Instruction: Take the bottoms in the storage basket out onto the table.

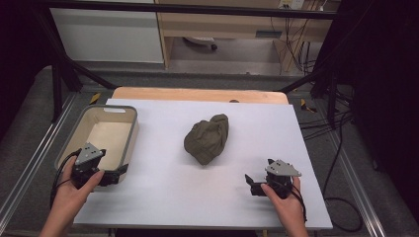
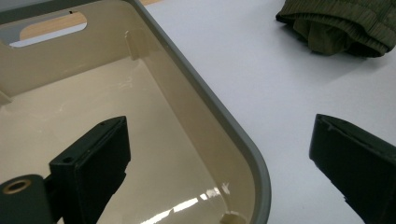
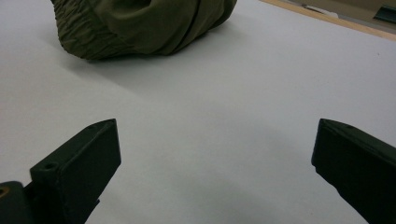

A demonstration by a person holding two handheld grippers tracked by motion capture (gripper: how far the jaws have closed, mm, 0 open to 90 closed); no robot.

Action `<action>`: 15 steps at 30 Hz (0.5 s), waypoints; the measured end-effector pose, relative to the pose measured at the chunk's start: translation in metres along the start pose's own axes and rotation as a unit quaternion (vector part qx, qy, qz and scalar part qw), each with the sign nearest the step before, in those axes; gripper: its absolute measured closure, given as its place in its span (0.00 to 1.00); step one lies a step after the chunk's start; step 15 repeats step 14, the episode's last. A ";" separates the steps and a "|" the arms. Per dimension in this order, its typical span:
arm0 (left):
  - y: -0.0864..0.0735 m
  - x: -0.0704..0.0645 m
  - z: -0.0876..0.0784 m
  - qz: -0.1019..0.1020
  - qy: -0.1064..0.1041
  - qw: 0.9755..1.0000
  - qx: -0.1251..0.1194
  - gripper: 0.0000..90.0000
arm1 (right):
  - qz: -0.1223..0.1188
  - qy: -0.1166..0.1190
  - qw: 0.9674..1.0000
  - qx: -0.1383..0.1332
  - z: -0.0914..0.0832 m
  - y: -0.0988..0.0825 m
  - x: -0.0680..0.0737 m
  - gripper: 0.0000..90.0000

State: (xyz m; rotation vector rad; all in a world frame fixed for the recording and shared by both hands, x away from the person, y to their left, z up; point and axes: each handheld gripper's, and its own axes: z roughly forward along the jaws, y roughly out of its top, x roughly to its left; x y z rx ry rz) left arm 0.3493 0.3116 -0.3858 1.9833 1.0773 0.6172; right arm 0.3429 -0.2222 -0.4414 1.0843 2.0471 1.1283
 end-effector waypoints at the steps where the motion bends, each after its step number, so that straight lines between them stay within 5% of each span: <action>1: 0.000 0.000 0.000 -0.001 0.000 1.000 0.000 0.06 | 0.000 0.000 1.000 0.000 0.000 0.000 0.000 0.02; 8: -0.004 0.004 -0.002 -0.011 -0.012 1.000 -0.012 0.06 | 0.002 -0.004 1.000 0.002 -0.001 -0.001 -0.002 0.02; 15: 0.010 -0.003 -0.016 -0.030 -0.041 0.995 -0.083 0.08 | 0.013 -0.036 0.999 0.015 0.003 -0.004 -0.006 0.02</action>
